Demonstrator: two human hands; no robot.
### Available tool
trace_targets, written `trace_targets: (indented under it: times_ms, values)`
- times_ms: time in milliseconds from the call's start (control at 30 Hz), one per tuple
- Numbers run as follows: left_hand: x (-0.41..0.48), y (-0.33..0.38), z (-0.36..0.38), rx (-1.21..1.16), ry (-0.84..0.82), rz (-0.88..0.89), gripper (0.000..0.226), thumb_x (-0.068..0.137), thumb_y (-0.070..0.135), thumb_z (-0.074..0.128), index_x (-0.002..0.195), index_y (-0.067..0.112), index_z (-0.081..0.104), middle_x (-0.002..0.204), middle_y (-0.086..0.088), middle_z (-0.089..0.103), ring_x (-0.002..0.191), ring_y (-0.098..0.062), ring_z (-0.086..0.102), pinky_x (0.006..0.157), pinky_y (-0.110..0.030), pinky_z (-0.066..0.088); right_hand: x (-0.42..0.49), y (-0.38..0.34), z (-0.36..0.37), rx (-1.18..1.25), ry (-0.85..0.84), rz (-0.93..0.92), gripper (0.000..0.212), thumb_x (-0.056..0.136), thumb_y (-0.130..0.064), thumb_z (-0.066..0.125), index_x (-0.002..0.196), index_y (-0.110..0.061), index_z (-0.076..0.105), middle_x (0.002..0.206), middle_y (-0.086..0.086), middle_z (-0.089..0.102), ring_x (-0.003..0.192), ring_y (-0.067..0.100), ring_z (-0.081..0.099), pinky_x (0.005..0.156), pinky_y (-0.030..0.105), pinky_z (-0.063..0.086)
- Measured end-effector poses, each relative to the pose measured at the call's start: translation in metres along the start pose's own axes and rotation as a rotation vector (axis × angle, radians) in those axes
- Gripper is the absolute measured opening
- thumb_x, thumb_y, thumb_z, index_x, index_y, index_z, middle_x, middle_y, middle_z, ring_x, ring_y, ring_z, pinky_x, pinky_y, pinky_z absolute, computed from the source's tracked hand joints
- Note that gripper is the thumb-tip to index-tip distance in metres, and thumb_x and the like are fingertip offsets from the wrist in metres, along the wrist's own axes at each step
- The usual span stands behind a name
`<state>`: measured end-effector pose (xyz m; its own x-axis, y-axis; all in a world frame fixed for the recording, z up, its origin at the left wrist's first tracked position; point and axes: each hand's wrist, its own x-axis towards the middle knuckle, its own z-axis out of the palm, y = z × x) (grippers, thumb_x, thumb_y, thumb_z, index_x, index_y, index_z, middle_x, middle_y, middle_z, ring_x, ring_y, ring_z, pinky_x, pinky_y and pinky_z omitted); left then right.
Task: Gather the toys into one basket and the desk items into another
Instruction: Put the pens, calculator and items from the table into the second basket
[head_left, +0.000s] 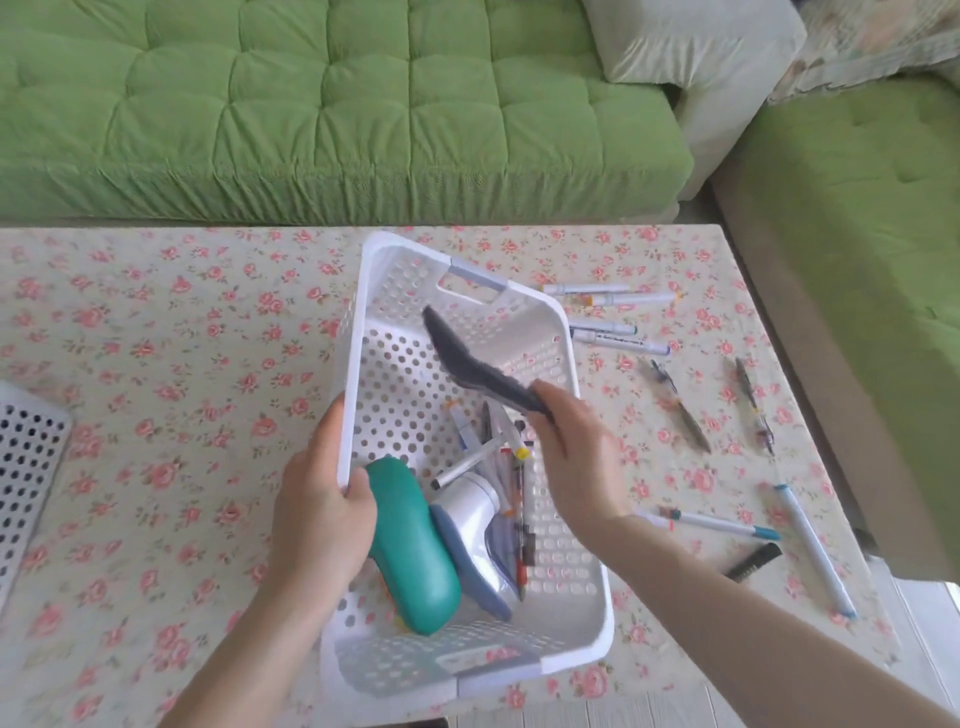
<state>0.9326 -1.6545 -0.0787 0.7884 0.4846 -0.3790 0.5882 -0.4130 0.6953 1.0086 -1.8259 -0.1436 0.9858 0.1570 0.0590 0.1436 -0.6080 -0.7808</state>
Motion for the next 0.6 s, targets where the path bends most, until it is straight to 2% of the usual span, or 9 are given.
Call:
trace_targets:
  times_ms: [67,133,233,267,333,400,500,533,600]
  values:
    - [0.004,-0.006,-0.003,-0.048,-0.008,-0.001,0.058,0.095,0.006,0.040,0.143,0.034,0.024,0.149,0.005,0.031,0.135,-0.016,0.032,0.101,-0.024,0.028,0.005,-0.002,0.024,-0.044,-0.038,-0.081,0.029,0.091,-0.006,0.051,0.118,0.000,0.061,0.119,0.014,0.064,0.110,0.020,0.058,0.098,0.019,0.037]
    - [0.009,-0.012,-0.007,-0.071,-0.014,-0.012,0.059,0.095,0.004,0.040,0.144,0.033,0.025,0.150,0.010,0.028,0.137,-0.012,0.028,0.097,-0.017,0.022,0.011,-0.001,0.046,-0.107,-0.098,-0.174,0.030,0.087,-0.005,0.051,0.113,0.003,0.064,0.117,0.018,0.065,0.113,0.033,0.059,0.102,0.034,0.035]
    - [0.015,-0.021,-0.014,-0.113,-0.030,-0.035,0.061,0.094,0.002,0.040,0.144,0.033,0.023,0.146,0.019,0.026,0.132,0.001,0.024,0.098,-0.015,0.018,0.023,0.005,0.064,-0.176,-0.139,-0.246,0.030,0.091,-0.012,0.049,0.110,0.005,0.065,0.114,0.020,0.065,0.114,0.039,0.057,0.101,0.045,0.035]
    - [0.017,-0.024,-0.016,-0.131,-0.046,-0.035,0.061,0.094,0.002,0.040,0.144,0.033,0.022,0.141,0.024,0.024,0.126,0.007,0.020,0.099,-0.015,0.017,0.026,0.009,0.068,-0.207,-0.134,-0.274,0.031,0.091,-0.013,0.049,0.109,0.006,0.065,0.114,0.021,0.065,0.113,0.040,0.057,0.099,0.046,0.036]
    - [0.019,-0.029,-0.020,-0.150,-0.070,-0.038,0.061,0.095,0.003,0.039,0.144,0.034,0.021,0.129,0.031,0.020,0.119,0.011,0.017,0.100,-0.015,0.015,0.030,0.020,0.073,-0.306,-0.196,-0.330,0.024,0.084,0.003,0.059,0.107,0.008,0.064,0.117,0.022,0.063,0.114,0.041,0.056,0.097,0.048,0.039]
    - [0.020,-0.031,-0.022,-0.157,-0.089,-0.036,0.061,0.095,0.004,0.039,0.144,0.035,0.020,0.127,0.032,0.018,0.119,0.012,0.015,0.100,-0.015,0.015,0.033,0.027,0.077,-0.426,-0.332,-0.341,0.037,0.076,0.015,0.064,0.112,0.006,0.062,0.131,0.022,0.054,0.124,0.038,0.049,0.103,0.044,0.034]
    - [0.019,-0.032,-0.023,-0.174,-0.104,-0.047,0.061,0.095,0.007,0.041,0.144,0.038,0.019,0.137,0.031,0.021,0.122,0.012,0.015,0.104,-0.019,0.015,0.036,0.031,0.074,-0.434,-0.431,-0.257,0.031,0.090,0.003,0.050,0.120,0.000,0.059,0.151,0.011,0.030,0.142,0.026,0.024,0.115,0.031,0.017]
    - [0.019,-0.033,-0.024,-0.181,-0.103,-0.058,0.062,0.095,0.008,0.041,0.143,0.039,0.019,0.141,0.029,0.022,0.123,0.011,0.015,0.105,-0.021,0.016,0.036,0.030,0.072,-0.433,-0.437,-0.243,0.029,0.093,-0.003,0.047,0.118,-0.001,0.060,0.152,0.008,0.027,0.143,0.023,0.020,0.116,0.029,0.016]
    - [0.018,-0.032,-0.025,-0.189,-0.096,-0.071,0.062,0.095,0.009,0.041,0.143,0.040,0.020,0.147,0.026,0.021,0.124,0.010,0.017,0.106,-0.024,0.017,0.035,0.022,0.068,-0.425,-0.432,-0.232,0.026,0.093,-0.008,0.047,0.112,-0.003,0.063,0.150,0.006,0.032,0.141,0.021,0.025,0.112,0.029,0.023]
